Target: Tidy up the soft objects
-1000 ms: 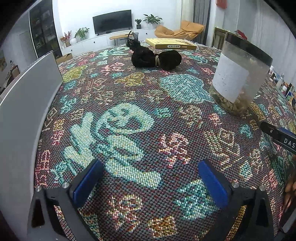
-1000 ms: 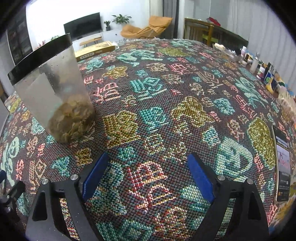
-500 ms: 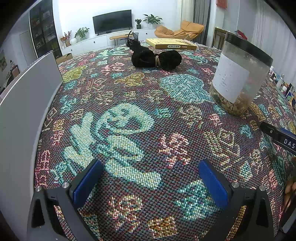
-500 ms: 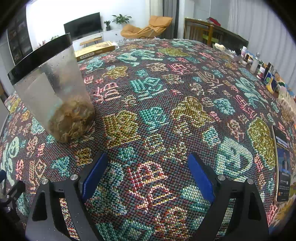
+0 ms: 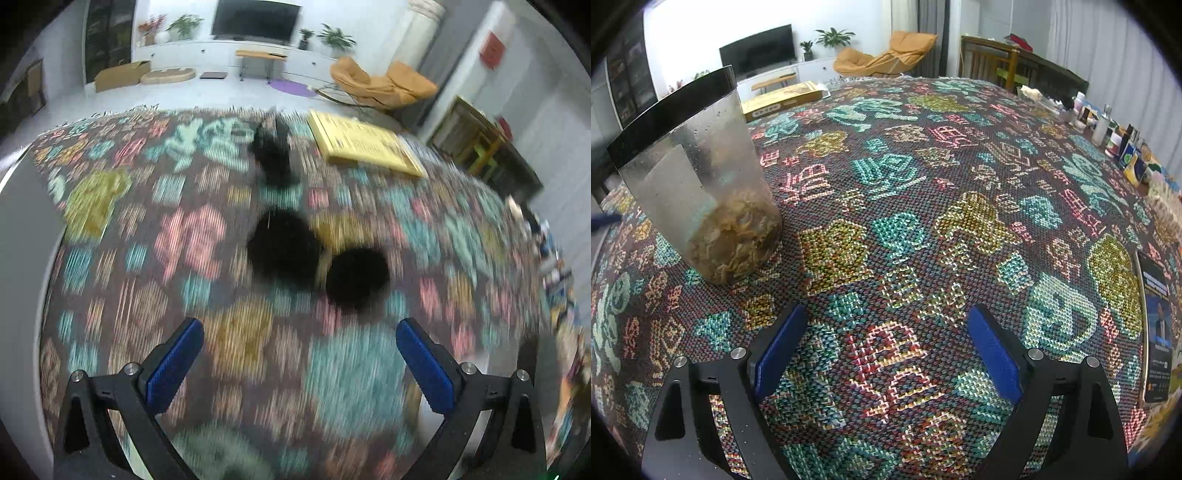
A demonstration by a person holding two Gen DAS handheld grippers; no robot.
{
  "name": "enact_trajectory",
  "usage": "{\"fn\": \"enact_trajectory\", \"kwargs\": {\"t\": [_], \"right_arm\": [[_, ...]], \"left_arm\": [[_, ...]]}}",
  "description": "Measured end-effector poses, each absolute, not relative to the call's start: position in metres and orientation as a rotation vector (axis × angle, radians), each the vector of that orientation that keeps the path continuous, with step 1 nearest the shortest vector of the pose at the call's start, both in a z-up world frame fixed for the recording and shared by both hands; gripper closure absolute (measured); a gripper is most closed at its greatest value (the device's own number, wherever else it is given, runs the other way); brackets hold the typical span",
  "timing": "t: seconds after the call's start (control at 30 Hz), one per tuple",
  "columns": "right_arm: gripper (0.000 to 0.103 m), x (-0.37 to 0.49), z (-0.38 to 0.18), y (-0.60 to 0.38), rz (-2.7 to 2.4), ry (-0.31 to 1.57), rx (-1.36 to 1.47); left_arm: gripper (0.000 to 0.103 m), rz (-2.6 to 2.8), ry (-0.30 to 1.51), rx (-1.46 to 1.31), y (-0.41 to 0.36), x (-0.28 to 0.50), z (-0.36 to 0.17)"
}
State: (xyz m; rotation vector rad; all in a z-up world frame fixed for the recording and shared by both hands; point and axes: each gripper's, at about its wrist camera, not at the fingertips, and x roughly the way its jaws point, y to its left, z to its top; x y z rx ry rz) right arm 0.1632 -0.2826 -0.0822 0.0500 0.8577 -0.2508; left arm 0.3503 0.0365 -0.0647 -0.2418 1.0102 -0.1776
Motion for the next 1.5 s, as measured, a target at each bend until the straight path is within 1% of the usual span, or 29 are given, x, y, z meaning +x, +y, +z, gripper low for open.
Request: {"fn": "enact_trajectory", "kwargs": {"t": [0.1,0.23,0.3,0.37,0.5,0.53,0.57,0.6,0.63,0.67,0.73,0.83,1.0,1.17,1.23,1.27,1.3,1.37,1.5], "right_arm": [[0.01,0.163,-0.082,-0.282,-0.251,0.858,0.049],[0.01,0.163,-0.082,-0.282,-0.25,0.858,0.05],[0.01,0.163,-0.082,-0.282,-0.25,0.858,0.049],[0.01,0.163,-0.082,-0.281,-0.25,0.859,0.049],[0.01,0.163,-0.082,-0.282,-0.25,0.859,0.05],[0.01,0.163,-0.082,-0.282,-0.25,0.859,0.05],[0.01,0.163,-0.082,-0.282,-0.25,0.859,0.05],[0.01,0.163,-0.082,-0.281,-0.25,0.859,0.05],[0.009,0.163,-0.082,-0.282,-0.25,0.859,0.049],[0.009,0.164,-0.082,-0.281,-0.25,0.859,0.05],[0.009,0.163,-0.082,-0.282,-0.25,0.859,0.05],[0.009,0.164,-0.082,-0.281,-0.25,0.859,0.049],[0.009,0.163,-0.082,-0.282,-0.25,0.859,0.05],[0.009,0.164,-0.082,-0.281,-0.25,0.859,0.05],[0.009,0.163,-0.082,-0.282,-0.25,0.859,0.049],[0.009,0.164,-0.082,-0.281,-0.25,0.859,0.05],[0.009,0.164,-0.082,-0.281,-0.25,0.859,0.05],[0.009,0.164,-0.082,-0.281,-0.249,0.86,0.05],[0.009,0.164,-0.082,-0.282,-0.249,0.86,0.05]], "left_arm": [[0.0,-0.144,1.057,-0.271,0.03,0.393,-0.074],[0.0,-0.066,1.106,-0.276,0.027,0.416,-0.103],[0.0,-0.036,1.042,-0.228,0.02,0.417,-0.105],[0.0,-0.018,1.027,-0.187,0.013,0.418,-0.108],[0.0,-0.004,1.04,-0.14,0.005,0.428,-0.111],[0.002,-0.016,1.046,-0.142,0.006,0.43,-0.109],[0.02,-0.03,1.034,-0.151,0.008,0.43,-0.107],[0.053,-0.051,1.005,-0.168,0.011,0.428,-0.102],[0.066,-0.063,1.004,-0.174,0.014,0.429,-0.101],[0.072,-0.066,1.017,-0.17,0.017,0.428,-0.101],[0.074,-0.098,1.014,-0.188,0.026,0.421,-0.098],[0.075,-0.154,1.033,-0.193,0.039,0.401,-0.089],[0.075,-0.264,1.071,-0.105,0.055,0.339,-0.067],[0.074,-0.406,1.15,0.077,0.054,0.27,-0.052],[0.068,-0.422,1.181,0.138,0.052,0.248,-0.056],[0.056,-0.428,1.194,0.156,0.05,0.239,-0.059],[0.033,-0.431,1.205,0.174,0.05,0.232,-0.064],[0.013,-0.417,1.204,0.197,0.052,0.225,-0.07],[0.013,-0.38,1.198,0.141,0.062,0.222,-0.063]]}}
